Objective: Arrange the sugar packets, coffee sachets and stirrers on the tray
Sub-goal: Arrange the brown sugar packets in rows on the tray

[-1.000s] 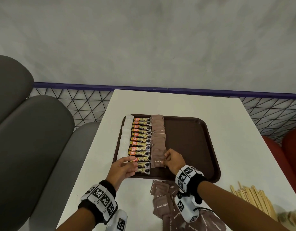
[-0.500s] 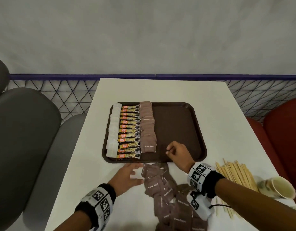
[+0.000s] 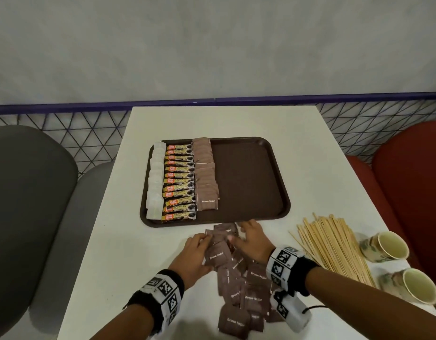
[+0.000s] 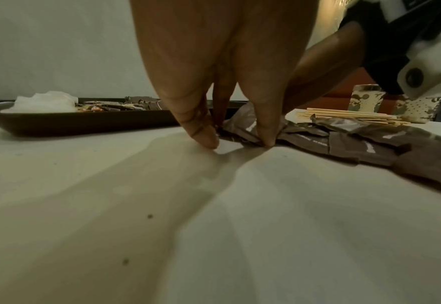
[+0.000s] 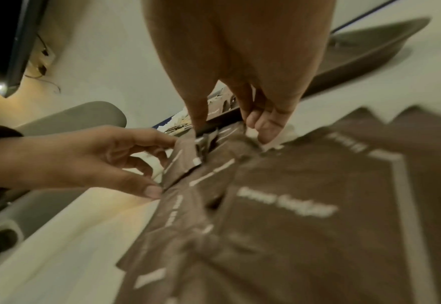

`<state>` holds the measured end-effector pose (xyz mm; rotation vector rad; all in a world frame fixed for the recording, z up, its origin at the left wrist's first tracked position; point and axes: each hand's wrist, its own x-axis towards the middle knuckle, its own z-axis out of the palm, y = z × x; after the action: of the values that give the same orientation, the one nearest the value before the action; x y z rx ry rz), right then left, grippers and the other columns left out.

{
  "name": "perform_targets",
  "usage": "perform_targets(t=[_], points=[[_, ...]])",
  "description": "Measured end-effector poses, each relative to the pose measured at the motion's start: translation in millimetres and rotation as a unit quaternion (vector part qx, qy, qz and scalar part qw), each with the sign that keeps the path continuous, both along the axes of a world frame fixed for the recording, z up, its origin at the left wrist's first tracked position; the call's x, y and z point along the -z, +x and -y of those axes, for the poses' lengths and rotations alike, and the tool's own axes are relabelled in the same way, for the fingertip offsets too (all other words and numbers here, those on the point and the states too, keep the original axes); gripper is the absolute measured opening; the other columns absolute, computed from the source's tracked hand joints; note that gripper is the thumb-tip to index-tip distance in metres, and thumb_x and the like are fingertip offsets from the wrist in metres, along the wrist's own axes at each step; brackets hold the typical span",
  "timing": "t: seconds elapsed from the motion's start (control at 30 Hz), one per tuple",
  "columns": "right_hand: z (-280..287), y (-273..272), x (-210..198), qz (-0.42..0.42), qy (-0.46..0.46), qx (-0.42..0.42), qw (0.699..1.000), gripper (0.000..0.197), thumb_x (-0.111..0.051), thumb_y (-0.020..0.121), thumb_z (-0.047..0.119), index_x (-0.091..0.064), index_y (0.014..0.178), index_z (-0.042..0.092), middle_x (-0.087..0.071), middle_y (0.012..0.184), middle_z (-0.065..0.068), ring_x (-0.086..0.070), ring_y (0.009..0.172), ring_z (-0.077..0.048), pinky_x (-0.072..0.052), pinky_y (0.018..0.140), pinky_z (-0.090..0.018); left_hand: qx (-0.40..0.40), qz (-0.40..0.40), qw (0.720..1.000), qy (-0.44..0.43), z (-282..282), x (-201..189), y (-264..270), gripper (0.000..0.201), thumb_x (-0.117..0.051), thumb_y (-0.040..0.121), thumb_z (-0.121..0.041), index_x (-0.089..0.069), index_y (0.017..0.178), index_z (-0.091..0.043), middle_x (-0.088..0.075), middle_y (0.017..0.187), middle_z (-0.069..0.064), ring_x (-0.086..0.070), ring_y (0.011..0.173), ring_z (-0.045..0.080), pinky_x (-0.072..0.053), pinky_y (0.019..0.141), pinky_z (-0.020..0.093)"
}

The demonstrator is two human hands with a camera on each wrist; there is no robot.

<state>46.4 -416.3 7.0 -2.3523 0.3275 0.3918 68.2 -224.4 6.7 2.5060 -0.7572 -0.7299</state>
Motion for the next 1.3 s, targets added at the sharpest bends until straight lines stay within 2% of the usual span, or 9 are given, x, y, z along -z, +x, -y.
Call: perform_targets(t=[0.13,0.3,0.4,0.53,0.67,0.9,1.03,1.13,1.3], points=[[-22,4,-3,-0.056,0.001,-0.048,0.997,0.078,-0.065,0.068,0.050,-0.040,0.133,0.015,-0.036,0.127,-0.009,-0.035,0.122,-0.024,-0.034,0.106,-0.035,-0.004,0.030,0.999,-0.029,0,3,-4,0.063,-0.063,0.086,-0.032,-0.034,0.140,-0.019,-0.030,0.140,0.000,-0.031,0.127,0.015,-0.033,0.100,0.018],[-25,8,-6,-0.078,0.038,-0.114,0.990,0.039,-0.067,0.077,0.017,-0.048,0.110,0.020,-0.034,0.105,0.000,-0.036,0.106,-0.022,-0.037,0.099,-0.038,-0.072,0.055,0.993,-0.072,-1,3,-7,0.076,-0.073,0.077,-0.033,-0.031,0.137,-0.016,-0.028,0.141,0.000,-0.030,0.125,0.015,-0.032,0.097,0.016],[-28,5,-8,-0.089,0.077,-0.171,0.978,0.032,-0.066,0.076,0.023,-0.045,0.100,0.025,-0.046,0.100,-0.001,-0.045,0.106,-0.025,-0.040,0.097,-0.043,-0.079,0.001,0.995,-0.065,1,5,-7,0.094,-0.073,0.076,-0.027,-0.013,0.147,-0.018,-0.030,0.144,0.001,-0.031,0.131,0.018,-0.035,0.105,0.026],[-20,-6,-20,-0.095,-0.058,-0.244,0.963,0.083,-0.075,0.068,0.047,-0.032,0.133,0.020,-0.038,0.127,-0.001,-0.033,0.120,-0.022,-0.028,0.103,-0.043,-0.049,-0.046,0.997,-0.041,4,10,-7,0.080,-0.068,0.081,-0.022,-0.021,0.145,-0.016,-0.036,0.142,0.004,-0.036,0.129,0.018,-0.030,0.107,0.024],[-27,-23,-15,-0.048,-0.155,-0.295,0.942,0.113,-0.084,0.055,0.036,-0.015,0.142,0.019,-0.032,0.134,-0.002,-0.034,0.120,-0.023,-0.037,0.100,-0.042,-0.074,-0.069,0.992,-0.081,5,14,-9,0.073,-0.068,0.080,-0.017,-0.029,0.142,-0.016,-0.041,0.136,0.005,-0.041,0.125,0.018,-0.032,0.104,0.021],[-34,0,-7,-0.080,-0.056,-0.217,0.971,0.076,-0.080,0.063,0.016,-0.038,0.126,0.005,-0.044,0.124,-0.014,-0.045,0.114,-0.029,-0.039,0.094,-0.032,-0.150,-0.195,0.942,-0.229,1,12,-10,0.060,-0.077,0.063,-0.019,-0.051,0.116,-0.011,-0.062,0.112,0.007,-0.061,0.101,0.022,-0.050,0.090,0.038],[-34,6,-8,-0.068,-0.005,-0.200,0.978,0.051,-0.070,0.074,0.011,-0.042,0.116,0.003,-0.052,0.117,-0.017,-0.053,0.105,-0.030,-0.039,0.079,-0.029,-0.176,-0.232,0.924,-0.247,0,10,-10,0.065,-0.076,0.063,-0.037,-0.044,0.117,-0.019,-0.058,0.116,0.002,-0.059,0.105,0.014,-0.050,0.087,0.022],[-32,13,-14,-0.075,0.069,-0.184,0.978,0.042,-0.071,0.074,0.009,-0.040,0.102,0.013,-0.057,0.097,-0.011,-0.053,0.088,-0.021,-0.040,0.070,-0.026,-0.216,-0.215,0.921,-0.244,2,3,-6,0.038,-0.065,0.084,-0.039,-0.045,0.111,-0.019,-0.057,0.112,0.000,-0.056,0.104,0.013,-0.044,0.081,0.015],[-35,34,-27,-0.057,0.227,-0.146,0.961,0.045,-0.075,0.069,0.000,-0.041,0.088,0.022,-0.053,0.083,0.001,-0.050,0.081,-0.016,-0.047,0.073,-0.033,-0.312,-0.232,0.860,-0.330,-3,-6,10,0.028,-0.056,0.089,-0.037,-0.055,0.110,-0.018,-0.065,0.109,0.006,-0.062,0.106,0.022,-0.051,0.092,0.039]])
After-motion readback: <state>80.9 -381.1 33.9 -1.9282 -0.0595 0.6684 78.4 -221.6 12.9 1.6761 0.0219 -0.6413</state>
